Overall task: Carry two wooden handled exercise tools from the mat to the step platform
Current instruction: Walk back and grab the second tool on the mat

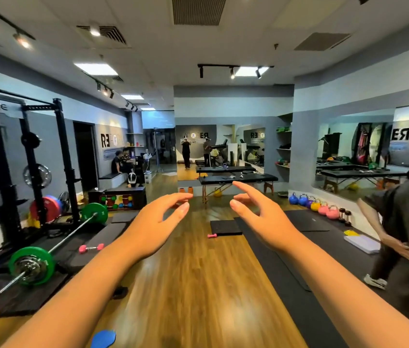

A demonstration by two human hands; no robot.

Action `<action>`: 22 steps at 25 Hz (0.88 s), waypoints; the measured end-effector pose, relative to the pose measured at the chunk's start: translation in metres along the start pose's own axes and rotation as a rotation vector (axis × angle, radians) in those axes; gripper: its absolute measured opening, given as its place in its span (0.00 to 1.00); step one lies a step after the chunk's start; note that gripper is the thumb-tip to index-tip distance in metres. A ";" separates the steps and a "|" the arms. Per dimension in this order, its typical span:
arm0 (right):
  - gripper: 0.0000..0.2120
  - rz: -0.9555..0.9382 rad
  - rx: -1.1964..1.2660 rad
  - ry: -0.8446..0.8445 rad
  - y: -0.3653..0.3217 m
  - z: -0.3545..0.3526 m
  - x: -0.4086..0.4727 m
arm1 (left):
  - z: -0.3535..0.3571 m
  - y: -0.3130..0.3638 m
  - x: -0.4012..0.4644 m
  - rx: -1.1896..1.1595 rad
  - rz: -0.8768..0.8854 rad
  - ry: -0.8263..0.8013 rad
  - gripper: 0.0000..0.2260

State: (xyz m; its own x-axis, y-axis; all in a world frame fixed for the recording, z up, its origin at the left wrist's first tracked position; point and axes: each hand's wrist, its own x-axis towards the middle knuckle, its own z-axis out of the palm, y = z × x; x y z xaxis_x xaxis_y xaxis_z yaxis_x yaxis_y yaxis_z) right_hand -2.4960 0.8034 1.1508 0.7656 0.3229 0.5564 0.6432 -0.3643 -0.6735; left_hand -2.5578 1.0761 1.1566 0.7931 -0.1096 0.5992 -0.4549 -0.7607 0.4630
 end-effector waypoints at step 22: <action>0.29 -0.107 0.057 -0.085 0.267 0.225 0.562 | 0.046 -0.443 0.436 0.053 -0.072 0.083 0.18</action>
State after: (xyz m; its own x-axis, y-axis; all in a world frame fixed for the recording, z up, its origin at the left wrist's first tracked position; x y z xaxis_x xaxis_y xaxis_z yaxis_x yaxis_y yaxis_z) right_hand -1.8971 1.0840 1.1743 0.6869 0.4308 0.5853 0.7175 -0.2740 -0.6404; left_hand -1.9922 1.3356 1.1825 0.7856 -0.0013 0.6187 -0.3737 -0.7980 0.4728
